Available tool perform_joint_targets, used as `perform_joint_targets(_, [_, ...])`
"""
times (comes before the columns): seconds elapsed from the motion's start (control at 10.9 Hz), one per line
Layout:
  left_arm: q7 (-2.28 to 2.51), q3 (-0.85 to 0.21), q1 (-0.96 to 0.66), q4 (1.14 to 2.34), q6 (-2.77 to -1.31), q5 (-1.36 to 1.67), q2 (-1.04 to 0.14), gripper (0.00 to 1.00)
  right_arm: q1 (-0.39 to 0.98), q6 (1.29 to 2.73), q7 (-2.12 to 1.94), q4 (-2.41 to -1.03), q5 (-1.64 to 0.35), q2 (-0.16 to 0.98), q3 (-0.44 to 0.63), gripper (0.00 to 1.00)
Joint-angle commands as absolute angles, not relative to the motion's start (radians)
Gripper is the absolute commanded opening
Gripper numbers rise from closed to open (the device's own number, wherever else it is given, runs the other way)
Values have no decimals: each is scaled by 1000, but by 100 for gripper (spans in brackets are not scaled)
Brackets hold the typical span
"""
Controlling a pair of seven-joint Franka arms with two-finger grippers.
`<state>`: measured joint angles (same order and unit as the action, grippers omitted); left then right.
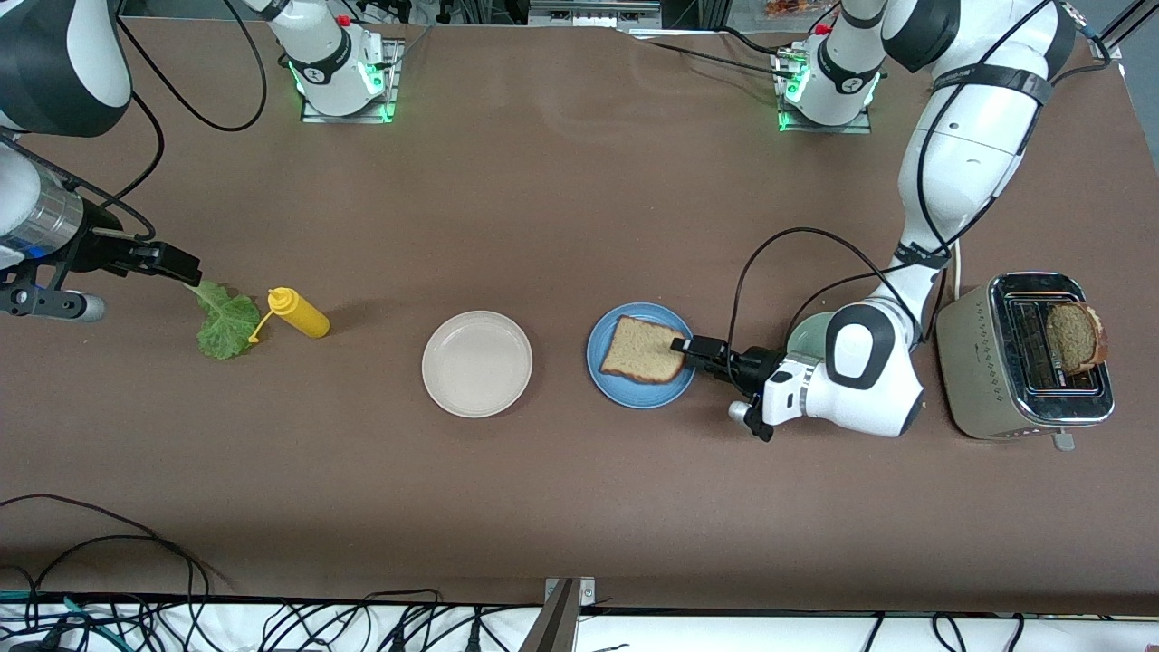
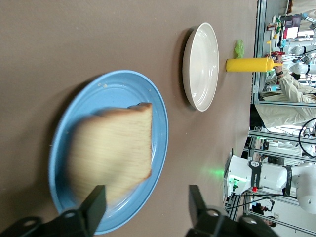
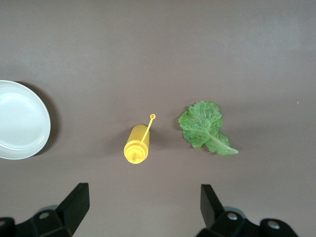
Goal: Make sandwich in blue plate with both arms
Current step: 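Carry the bread to the blue plate and release it, then raise the left gripper away while the right gripper grasps the lettuce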
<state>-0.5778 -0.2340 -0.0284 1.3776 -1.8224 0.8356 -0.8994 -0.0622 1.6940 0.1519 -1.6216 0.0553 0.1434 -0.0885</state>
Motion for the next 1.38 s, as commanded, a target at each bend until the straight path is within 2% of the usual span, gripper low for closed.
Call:
perform_joint_targets(0.0, [-603,-232,-14,1367,-1816,731,-838,100,-69,1690,146,-1623,66,137,-97,100])
perform_joint_targets(0.64, [-433,-233,0,1376,-1767,252,-551,100,-72,1692,83,-1632,80,137,-95,100])
perform_joint_targets(1.01, [-261,-241,-9,1374,-1593,-4,-362,100,-78,1782,-168,-1689,91,161,-29,100])
perform_joint_targets(1.28, [-218,-233,3,1374,-1468,-51,-246,100,-80,1899,-358,-1784,83,178,18,100])
